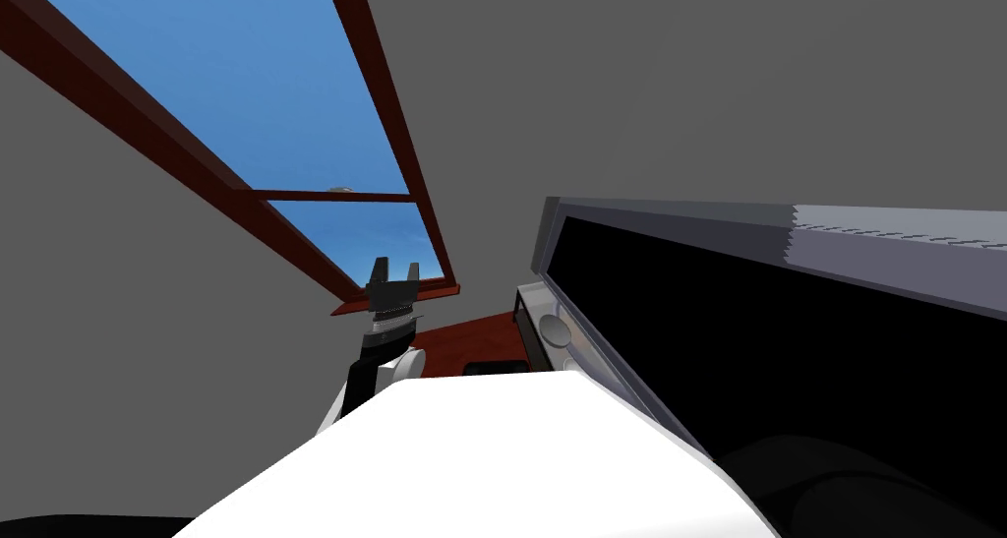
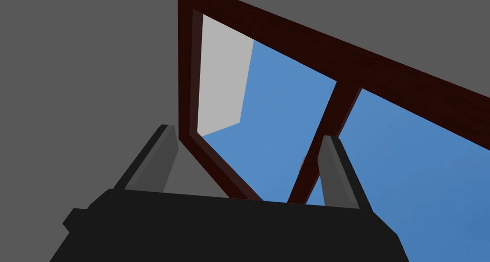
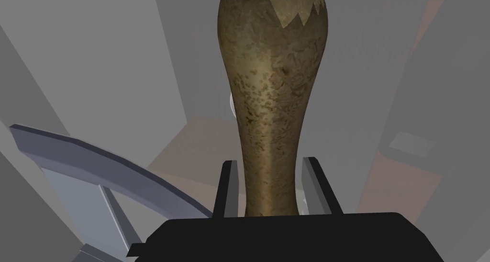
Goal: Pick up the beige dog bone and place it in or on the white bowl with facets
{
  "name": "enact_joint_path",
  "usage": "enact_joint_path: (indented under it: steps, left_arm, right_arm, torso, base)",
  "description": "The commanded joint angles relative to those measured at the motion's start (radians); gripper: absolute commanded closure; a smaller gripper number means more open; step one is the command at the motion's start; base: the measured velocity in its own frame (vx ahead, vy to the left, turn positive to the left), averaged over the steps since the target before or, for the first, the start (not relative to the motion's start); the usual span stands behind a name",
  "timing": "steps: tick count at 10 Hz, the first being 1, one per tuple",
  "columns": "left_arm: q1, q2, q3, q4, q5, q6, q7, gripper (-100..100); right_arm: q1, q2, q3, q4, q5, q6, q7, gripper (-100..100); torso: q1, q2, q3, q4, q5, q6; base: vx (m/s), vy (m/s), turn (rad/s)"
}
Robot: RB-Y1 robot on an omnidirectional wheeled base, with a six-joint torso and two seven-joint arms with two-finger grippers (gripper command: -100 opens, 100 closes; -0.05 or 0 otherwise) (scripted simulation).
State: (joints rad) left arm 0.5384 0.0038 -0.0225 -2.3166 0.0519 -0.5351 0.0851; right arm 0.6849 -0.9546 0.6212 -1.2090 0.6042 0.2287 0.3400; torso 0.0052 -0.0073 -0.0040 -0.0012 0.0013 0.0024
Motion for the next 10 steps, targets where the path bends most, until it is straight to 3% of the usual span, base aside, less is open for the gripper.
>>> enact_joint_path:
  steps: [1, 2, 3, 4, 5, 10]
  left_arm:
    - [0.000, 0.000, 0.000, 0.000, 0.000, 0.000, 0.000, 0]
    - [0.000, 0.000, 0.000, 0.000, 0.000, 0.000, 0.000, 0]
    - [0.000, 0.000, 0.000, 0.000, 0.000, 0.000, 0.000, 0]
    - [0.000, 0.000, 0.000, 0.000, 0.000, 0.000, 0.000, 0]
    - [0.000, 0.000, 0.000, 0.000, 0.000, 0.000, 0.000, 0]
    - [0.000, 0.000, 0.000, 0.000, 0.000, 0.000, 0.000, 0]
  right_arm:
    - [0.021, -0.029, -0.002, -0.029, 0.000, -0.001, -0.009, 100]
    - [0.039, -0.057, -0.003, -0.057, -0.001, 0.000, -0.016, 100]
    - [0.026, -0.037, 0.000, -0.039, 0.000, 0.002, -0.009, 100]
    - [0.028, -0.039, -0.001, -0.040, 0.001, 0.001, -0.011, 0]
    - [0.024, -0.069, -0.015, -0.026, 0.000, -0.018, -0.017, 100]
    - [0.008, -0.149, -0.048, 0.010, 0.002, -0.085, -0.034, 100]
  torso:
    - [0.000, 0.000, 0.000, 0.000, 0.000, 0.000]
    - [0.001, -0.001, 0.000, 0.000, 0.000, 0.000]
    - [0.001, -0.001, 0.000, 0.000, 0.001, 0.000]
    - [0.000, 0.000, 0.000, 0.000, 0.000, -0.001]
    - [-0.001, 0.000, 0.000, 0.000, 0.000, -0.001]
    - [0.015, -0.011, -0.006, -0.001, 0.006, -0.005]
  base:
    - [0.038, 0.038, -0.123]
    - [0.038, 0.037, -0.121]
    - [0.016, 0.016, -0.030]
    - [0.000, 0.000, 0.000]
    - [0.062, 0.081, 0.010]
    - [0.129, 0.164, -0.013]
